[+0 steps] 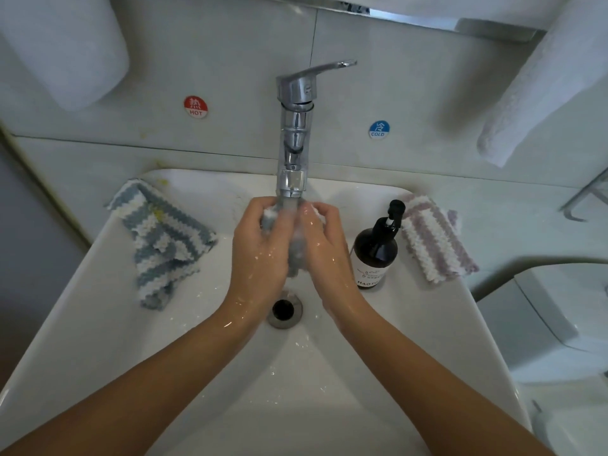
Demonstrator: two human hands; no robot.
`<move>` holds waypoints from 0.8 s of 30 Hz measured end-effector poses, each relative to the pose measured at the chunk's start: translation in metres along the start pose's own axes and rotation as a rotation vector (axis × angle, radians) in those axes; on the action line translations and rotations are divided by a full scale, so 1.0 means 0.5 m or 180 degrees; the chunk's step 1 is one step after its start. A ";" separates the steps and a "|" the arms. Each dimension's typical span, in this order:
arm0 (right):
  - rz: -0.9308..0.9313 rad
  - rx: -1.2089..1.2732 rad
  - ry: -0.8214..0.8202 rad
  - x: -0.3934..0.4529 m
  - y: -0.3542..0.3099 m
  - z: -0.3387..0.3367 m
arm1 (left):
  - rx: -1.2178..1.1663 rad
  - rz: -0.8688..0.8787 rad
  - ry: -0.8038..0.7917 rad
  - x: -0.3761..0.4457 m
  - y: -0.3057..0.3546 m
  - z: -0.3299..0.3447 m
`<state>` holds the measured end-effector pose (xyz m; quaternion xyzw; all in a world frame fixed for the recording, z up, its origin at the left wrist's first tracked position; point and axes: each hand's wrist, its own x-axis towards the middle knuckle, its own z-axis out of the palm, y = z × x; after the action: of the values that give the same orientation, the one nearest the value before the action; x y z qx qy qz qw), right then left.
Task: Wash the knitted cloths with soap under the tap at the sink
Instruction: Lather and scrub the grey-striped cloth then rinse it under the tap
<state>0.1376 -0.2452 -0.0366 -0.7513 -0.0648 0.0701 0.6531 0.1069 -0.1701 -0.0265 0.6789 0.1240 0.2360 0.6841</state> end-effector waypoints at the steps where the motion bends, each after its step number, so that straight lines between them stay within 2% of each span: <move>1: 0.0053 0.0020 0.0034 0.003 -0.003 -0.003 | -0.0050 -0.0013 -0.0003 0.000 0.004 0.002; 3: -0.0053 0.0011 0.0062 0.004 -0.003 -0.004 | -0.0087 -0.0045 0.0074 0.002 0.007 0.003; 6: -0.0899 -0.0351 0.0225 -0.005 -0.007 -0.002 | 0.0117 -0.0016 0.0229 0.011 -0.001 -0.006; 9: -0.1218 -0.0431 0.0307 -0.011 -0.013 0.002 | 0.0389 -0.0030 0.0300 0.025 -0.012 -0.013; 17: -0.0457 0.0477 0.0598 0.003 -0.009 0.006 | 0.0367 0.0198 0.0036 -0.034 -0.020 0.028; 21: -0.0397 0.0461 0.0345 -0.026 -0.013 0.019 | 0.0281 0.0048 0.0399 0.005 -0.025 0.015; 24: -0.0362 0.0411 0.0173 -0.020 -0.018 0.019 | 0.0336 0.0091 0.0404 0.007 -0.028 0.010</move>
<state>0.1258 -0.2366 -0.0288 -0.7044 -0.0849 0.0166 0.7045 0.1145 -0.1722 -0.0395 0.6994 0.1697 0.2814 0.6347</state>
